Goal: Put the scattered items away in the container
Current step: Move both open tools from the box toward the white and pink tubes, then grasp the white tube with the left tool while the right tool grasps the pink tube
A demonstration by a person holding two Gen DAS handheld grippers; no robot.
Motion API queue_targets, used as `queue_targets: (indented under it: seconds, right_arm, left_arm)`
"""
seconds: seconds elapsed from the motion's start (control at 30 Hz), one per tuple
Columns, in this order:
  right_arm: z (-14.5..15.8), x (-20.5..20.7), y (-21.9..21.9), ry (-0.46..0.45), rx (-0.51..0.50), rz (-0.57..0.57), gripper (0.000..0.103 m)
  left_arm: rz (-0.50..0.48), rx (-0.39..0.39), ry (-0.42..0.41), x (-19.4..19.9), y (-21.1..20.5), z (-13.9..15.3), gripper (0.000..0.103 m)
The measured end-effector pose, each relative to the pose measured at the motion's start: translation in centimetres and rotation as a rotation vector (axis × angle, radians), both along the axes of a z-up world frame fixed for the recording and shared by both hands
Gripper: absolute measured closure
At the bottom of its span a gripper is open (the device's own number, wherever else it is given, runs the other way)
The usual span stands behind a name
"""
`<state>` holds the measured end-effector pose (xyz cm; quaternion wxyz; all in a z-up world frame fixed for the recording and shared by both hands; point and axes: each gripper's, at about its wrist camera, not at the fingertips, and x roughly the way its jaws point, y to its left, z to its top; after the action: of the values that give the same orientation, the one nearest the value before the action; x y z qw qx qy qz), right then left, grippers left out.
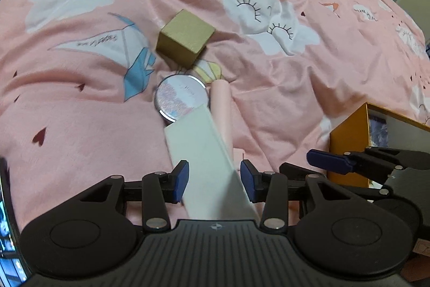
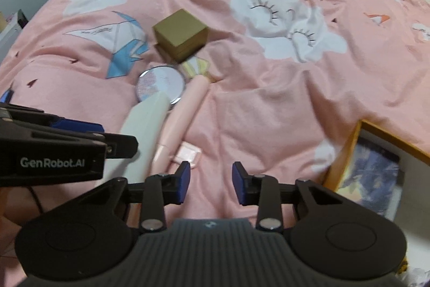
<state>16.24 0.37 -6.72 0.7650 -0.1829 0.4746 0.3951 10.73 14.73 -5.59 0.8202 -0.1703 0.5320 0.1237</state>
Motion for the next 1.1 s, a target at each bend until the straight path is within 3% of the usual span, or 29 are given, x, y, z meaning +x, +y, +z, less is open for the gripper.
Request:
queue_targets:
  seconds: [0.27, 0.43, 0.83, 1.1]
  right_arm:
    - [-0.5, 0.3, -1.2, 0.006, -0.005, -0.006, 0.066]
    - [-1.2, 0.0, -1.1, 0.022, -0.017, 0.010, 0.066]
    - [-1.5, 0.0, -0.8, 0.050, -0.013, 0.011, 0.065]
    - [-2.0, -0.5, 0.4, 0.157, 0.064, 0.051, 0.067]
  left_arm:
    - [-0.041, 0.091, 0.093, 2.4, -2.4, -1.6, 0.054]
    - [-0.064, 0.204, 0.113, 2.4, -3.7, -2.5, 0.052]
    - [-0.076, 0.241, 0.099, 0.3, -2.0, -0.4, 0.053]
    - [-0.073, 0.234, 0.104, -0.3, -1.1, 0.1, 0.054]
